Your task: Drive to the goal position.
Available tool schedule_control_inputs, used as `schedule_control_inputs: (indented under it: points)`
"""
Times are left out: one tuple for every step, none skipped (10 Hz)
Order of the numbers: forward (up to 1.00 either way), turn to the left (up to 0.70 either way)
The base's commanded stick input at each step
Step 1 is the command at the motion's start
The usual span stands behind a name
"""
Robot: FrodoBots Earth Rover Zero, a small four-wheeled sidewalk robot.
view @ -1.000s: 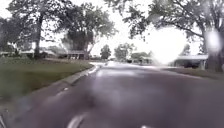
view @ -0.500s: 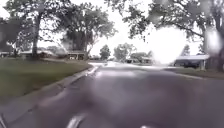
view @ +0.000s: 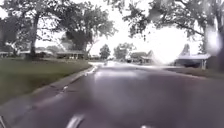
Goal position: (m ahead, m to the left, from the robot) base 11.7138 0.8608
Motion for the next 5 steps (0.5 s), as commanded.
schedule_control_inputs:
  points:
    - [0.5,0.0]
    - [0.5,0.0]
    - [0.5,0.0]
    - [0.5,0.0]
    - [0.5,0.0]
